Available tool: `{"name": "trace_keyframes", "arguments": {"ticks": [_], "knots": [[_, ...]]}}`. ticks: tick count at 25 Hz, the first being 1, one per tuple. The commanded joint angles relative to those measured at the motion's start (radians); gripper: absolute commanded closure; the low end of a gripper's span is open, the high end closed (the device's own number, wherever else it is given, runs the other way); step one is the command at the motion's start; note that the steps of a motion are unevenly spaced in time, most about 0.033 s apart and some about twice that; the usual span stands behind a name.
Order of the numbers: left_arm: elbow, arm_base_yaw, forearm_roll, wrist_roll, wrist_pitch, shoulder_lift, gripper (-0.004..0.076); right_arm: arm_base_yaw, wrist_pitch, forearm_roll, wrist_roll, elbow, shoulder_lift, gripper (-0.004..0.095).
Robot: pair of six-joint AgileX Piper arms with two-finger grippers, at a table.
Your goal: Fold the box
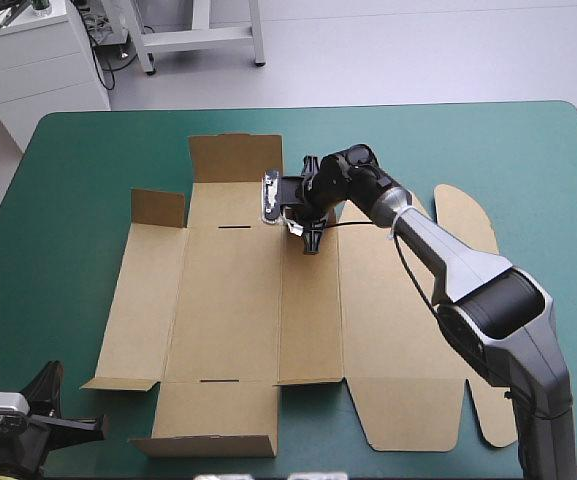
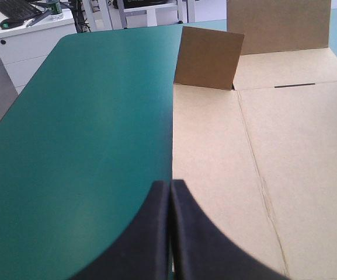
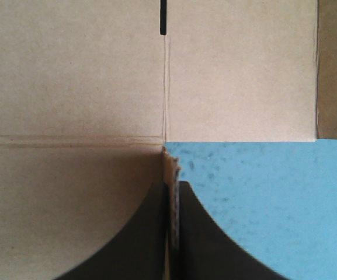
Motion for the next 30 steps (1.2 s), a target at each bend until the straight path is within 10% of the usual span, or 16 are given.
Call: {"name": "trace_keyframes", "arguments": {"ticks": [1,6,15,20,25,30], "knots": [[-0.021,-0.005,-0.005,-0.008,-0.075,-0.016,0.0756,-0.001,-0.059,0.028,-0.002,-0.036,-0.059,0.0794],[-0.021,-0.005,-0.005,-0.008,-0.075,-0.016,0.0756,-0.001,-0.054,0.024,0.068,-0.073,-0.061,0.0306],[-0.021,-0.005,-0.005,-0.008,-0.075,-0.016,0.0756,-0.003,0.231,-0.072,0.476,-0.281,-0.108,0.0251],[-0.021,-0.005,-0.005,-0.008,-0.075,-0.016,0.0756,-0.005,0.323,-0.183,0.651,-0.292,-0.139,0.0400],[-0.021,-0.005,-0.005,-0.008,-0.075,-0.016,0.0756,-0.009,0.372,-0.317,0.871,-0.292,-0.160,0.0926],[-0.021,-0.005,-0.005,-0.008,-0.075,-0.016,0.0756,-0.040,0.372,-0.383,1.068,-0.286,-0.212,0.0931]]}}
